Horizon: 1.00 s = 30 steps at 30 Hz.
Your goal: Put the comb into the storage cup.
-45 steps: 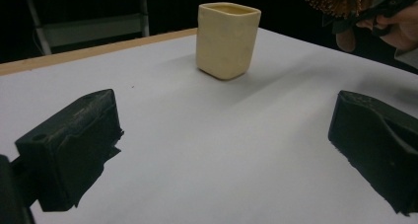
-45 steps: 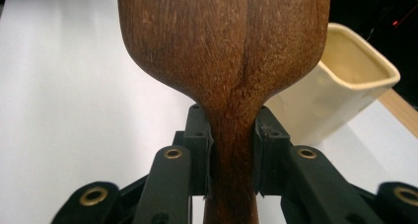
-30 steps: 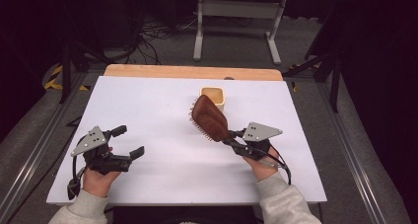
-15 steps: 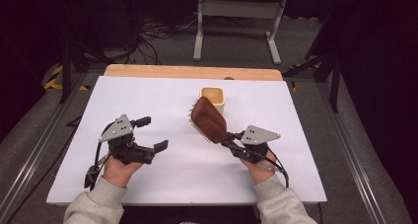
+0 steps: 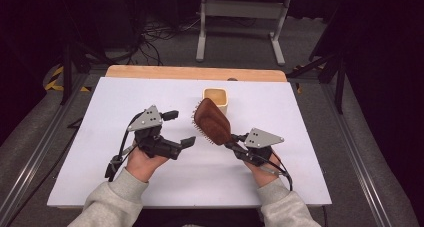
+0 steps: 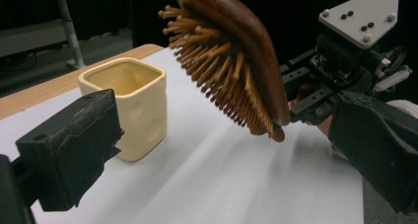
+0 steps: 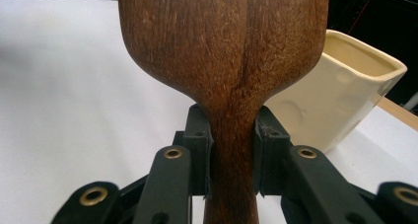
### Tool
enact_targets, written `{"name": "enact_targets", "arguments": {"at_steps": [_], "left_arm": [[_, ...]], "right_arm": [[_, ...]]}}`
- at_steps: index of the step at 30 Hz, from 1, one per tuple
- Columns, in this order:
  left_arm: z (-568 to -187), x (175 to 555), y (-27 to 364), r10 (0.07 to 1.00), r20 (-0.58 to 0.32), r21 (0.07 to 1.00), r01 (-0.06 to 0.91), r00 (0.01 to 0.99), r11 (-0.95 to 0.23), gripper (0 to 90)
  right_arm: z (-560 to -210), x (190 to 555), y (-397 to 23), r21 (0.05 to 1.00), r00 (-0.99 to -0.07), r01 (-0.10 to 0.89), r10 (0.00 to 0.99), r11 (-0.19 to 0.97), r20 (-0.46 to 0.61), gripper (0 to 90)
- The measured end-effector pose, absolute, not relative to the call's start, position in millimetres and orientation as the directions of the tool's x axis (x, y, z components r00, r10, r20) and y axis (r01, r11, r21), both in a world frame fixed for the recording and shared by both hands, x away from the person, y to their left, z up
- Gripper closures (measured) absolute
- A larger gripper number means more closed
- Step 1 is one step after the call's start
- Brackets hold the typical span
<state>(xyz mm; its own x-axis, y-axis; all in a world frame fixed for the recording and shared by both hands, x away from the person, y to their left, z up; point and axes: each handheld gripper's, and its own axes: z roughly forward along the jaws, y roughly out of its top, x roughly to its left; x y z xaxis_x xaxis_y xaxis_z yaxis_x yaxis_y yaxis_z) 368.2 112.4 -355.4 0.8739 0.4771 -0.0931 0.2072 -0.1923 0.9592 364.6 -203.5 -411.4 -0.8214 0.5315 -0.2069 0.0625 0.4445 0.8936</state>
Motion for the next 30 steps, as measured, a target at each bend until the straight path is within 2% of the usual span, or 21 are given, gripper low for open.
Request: {"name": "enact_targets", "arguments": {"at_steps": [20,25,30], "left_arm": [[-354,386,71,0.486,-0.109,0.942,0.246,0.867,-0.229,1.8],[-359,389,67,0.485,-0.132,0.928,0.28,0.865,-0.246,3.6],[-361,390,62,0.468,-0.143,0.925,0.287,0.872,-0.251,10.4]], "right_arm": [[-413,364,-199,0.884,-0.821,0.05,0.524,0.465,-0.229,72.4],[-413,363,-198,0.883,-0.818,0.044,0.525,0.467,-0.237,72.4],[-413,362,-196,0.881,-0.817,0.04,0.523,0.472,-0.244,72.4]]}}
